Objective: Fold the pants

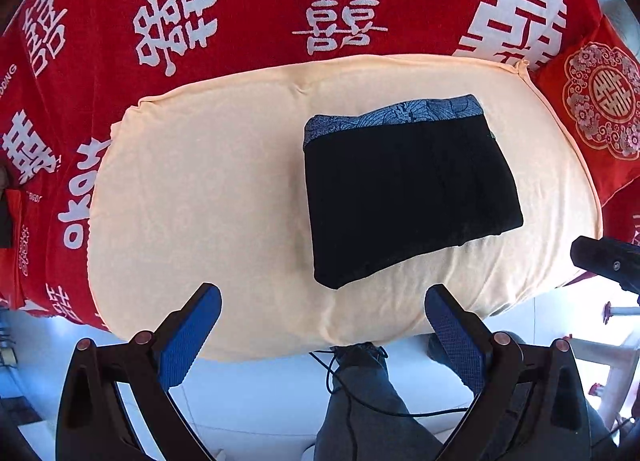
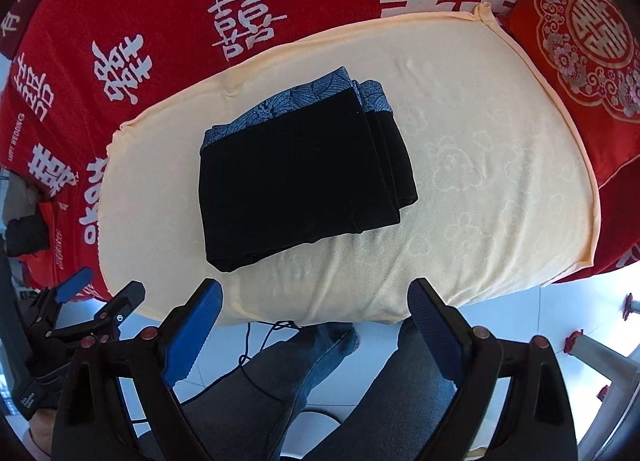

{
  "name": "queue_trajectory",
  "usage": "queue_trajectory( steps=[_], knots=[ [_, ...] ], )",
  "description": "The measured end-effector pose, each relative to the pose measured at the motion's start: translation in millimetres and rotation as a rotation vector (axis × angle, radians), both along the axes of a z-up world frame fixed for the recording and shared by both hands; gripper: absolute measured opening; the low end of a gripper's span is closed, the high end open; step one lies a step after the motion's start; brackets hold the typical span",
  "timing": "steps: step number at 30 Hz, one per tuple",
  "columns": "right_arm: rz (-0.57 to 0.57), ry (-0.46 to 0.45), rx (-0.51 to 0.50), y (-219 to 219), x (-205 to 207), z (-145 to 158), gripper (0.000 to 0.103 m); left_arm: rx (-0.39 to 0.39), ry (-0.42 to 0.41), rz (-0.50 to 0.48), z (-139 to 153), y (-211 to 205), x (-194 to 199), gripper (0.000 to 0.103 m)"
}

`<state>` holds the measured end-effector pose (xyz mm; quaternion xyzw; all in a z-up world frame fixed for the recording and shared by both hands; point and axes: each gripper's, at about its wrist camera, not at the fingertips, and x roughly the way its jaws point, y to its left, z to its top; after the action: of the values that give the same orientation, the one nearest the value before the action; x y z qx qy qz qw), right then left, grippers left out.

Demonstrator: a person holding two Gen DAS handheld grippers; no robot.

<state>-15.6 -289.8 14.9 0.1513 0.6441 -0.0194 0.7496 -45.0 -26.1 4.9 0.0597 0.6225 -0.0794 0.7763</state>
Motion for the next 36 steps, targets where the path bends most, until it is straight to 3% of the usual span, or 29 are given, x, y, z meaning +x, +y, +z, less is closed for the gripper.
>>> queue_trajectory(
  steps=[4, 8, 21, 36],
  knots=[
    [0.066, 0.006, -0.035, -0.5, 9.6, 10.1, 0.095, 0.003, -0.019, 0.05, 8.5, -2.1, 0.5, 0.102],
    [0.108, -0.008, -0.081, -8.2, 10.7, 24.1, 0.095, 0.006, 0.015, 0.097, 6.6, -11.3, 1.6, 0.102],
    [0.131, 0.034, -0.11, -23.9, 10.5, 18.0, 0.095, 0.053, 0.021, 0.09, 14.6, -44.0, -0.9, 0.102],
    [0.182, 0.026, -0.167, -9.0, 19.6, 18.8, 0.095, 0.112, 0.0, 0.081, 16.2, -38.8, 5.6, 0.102]
  ],
)
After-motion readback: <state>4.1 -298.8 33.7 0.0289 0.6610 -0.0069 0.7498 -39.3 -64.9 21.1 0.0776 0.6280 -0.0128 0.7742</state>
